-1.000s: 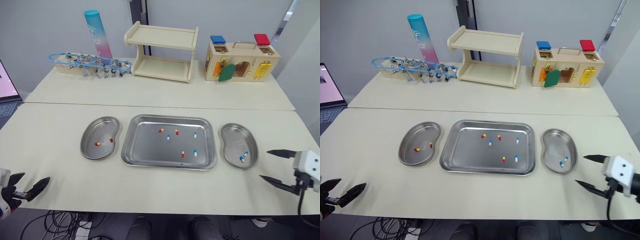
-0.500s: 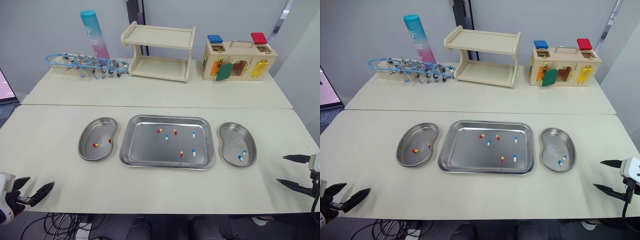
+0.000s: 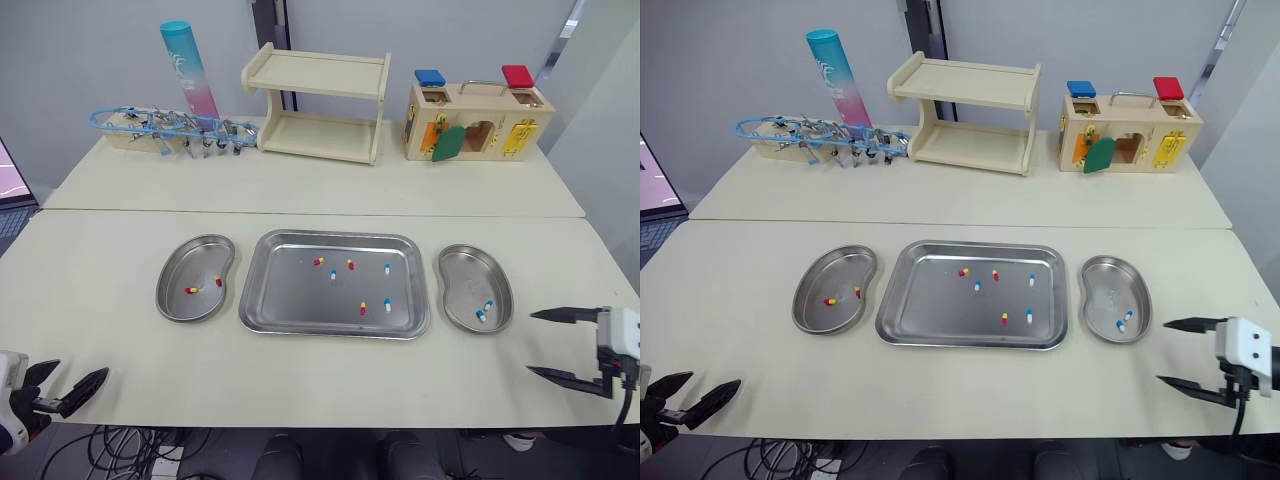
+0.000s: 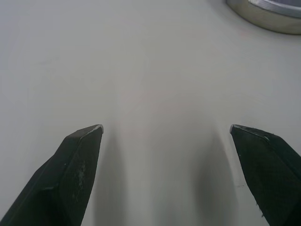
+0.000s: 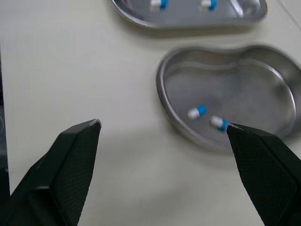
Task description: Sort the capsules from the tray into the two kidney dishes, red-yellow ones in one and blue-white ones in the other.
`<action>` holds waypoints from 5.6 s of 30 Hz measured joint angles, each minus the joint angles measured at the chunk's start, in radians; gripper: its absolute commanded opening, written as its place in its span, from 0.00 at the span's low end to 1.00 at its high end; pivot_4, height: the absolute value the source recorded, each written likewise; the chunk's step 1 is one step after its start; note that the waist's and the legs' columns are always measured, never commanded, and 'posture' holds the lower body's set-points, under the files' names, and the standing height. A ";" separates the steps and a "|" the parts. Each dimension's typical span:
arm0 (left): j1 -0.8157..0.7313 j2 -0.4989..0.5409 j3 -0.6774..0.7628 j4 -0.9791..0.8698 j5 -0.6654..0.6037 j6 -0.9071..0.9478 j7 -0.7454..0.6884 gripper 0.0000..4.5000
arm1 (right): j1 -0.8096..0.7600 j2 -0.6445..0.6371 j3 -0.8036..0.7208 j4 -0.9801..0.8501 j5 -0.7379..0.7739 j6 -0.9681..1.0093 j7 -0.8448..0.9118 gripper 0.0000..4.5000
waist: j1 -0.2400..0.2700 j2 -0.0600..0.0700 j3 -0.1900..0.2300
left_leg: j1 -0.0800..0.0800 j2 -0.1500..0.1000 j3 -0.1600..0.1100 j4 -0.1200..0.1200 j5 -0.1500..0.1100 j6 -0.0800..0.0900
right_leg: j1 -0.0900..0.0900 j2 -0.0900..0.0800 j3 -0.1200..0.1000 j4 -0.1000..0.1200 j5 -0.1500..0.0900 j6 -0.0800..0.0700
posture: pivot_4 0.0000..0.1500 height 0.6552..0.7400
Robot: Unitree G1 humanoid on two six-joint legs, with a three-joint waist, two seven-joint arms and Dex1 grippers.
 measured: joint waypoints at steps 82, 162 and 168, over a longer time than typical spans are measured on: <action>-1.255 -0.135 -0.785 0.474 0.380 -0.090 -0.322 0.00 | -0.102 0.489 0.558 -0.478 -0.257 0.427 -0.658 1.00 | -0.030 0.000 0.000 | -0.002 0.000 -0.003 0.001 0.000 0.000 | -0.003 0.002 0.000 0.002 0.000 0.000 | 1.00 1.00; 0.112 -0.045 -0.056 -0.300 -0.068 -0.108 -0.267 0.99 | 0.026 -0.035 -0.098 0.347 -0.134 -0.004 -0.100 1.00 | 0.001 0.000 0.001 | 0.000 0.000 0.003 0.000 0.000 0.000 | 0.000 0.000 0.002 -0.001 0.000 0.000 | 1.00 1.00; 0.072 -0.146 -0.187 -0.470 -0.176 -0.117 -0.281 0.99 | 0.025 -0.035 -0.092 0.347 -0.144 -0.011 -0.101 1.00 | 0.002 0.001 0.000 | 0.000 0.000 0.003 0.000 0.000 0.000 | 0.000 0.000 0.002 -0.001 0.000 0.000 | 1.00 1.00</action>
